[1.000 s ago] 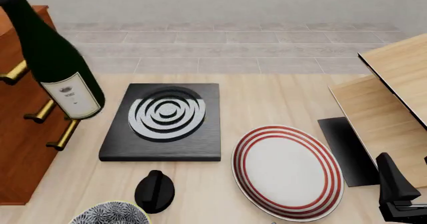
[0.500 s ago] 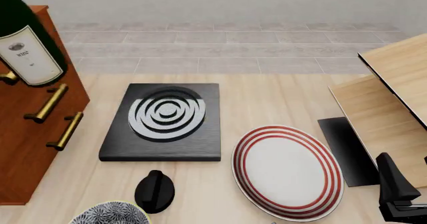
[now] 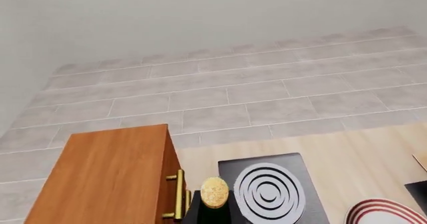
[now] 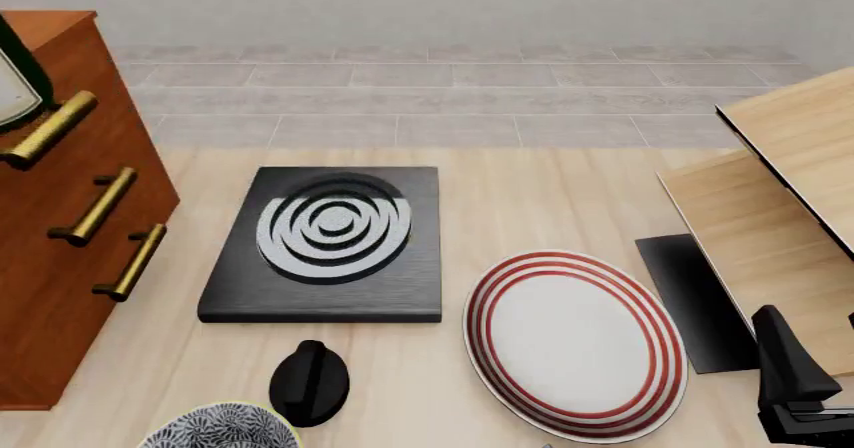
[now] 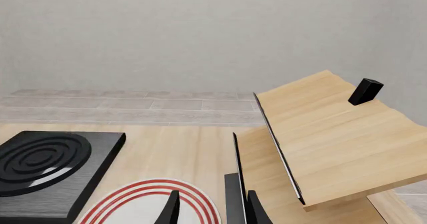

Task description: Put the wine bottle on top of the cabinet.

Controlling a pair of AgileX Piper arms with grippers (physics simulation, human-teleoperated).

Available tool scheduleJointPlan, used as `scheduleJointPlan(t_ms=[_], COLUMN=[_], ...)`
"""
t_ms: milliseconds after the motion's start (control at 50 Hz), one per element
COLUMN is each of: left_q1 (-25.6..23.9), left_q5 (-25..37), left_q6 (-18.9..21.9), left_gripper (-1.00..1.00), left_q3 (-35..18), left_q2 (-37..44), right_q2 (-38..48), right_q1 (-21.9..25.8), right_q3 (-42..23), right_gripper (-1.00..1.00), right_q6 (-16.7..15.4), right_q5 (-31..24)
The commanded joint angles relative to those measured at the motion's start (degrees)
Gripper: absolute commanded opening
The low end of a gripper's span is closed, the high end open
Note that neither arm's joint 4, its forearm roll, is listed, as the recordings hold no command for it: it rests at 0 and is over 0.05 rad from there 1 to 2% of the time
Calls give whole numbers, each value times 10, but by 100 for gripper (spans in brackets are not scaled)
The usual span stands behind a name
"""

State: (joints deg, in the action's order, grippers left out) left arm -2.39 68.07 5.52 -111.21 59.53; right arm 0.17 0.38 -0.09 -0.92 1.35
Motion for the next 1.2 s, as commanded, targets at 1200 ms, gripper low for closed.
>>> scheduleJointPlan(t_ms=[1200], left_q1=[279], left_q5=[-12], left_q6=[64], left_gripper=[-100], left_q3=[-50], left_q2=[82], right_q2=[0], right_q1=[0], right_q3=[0], right_gripper=[100], right_q6=[0], right_q5=[0])
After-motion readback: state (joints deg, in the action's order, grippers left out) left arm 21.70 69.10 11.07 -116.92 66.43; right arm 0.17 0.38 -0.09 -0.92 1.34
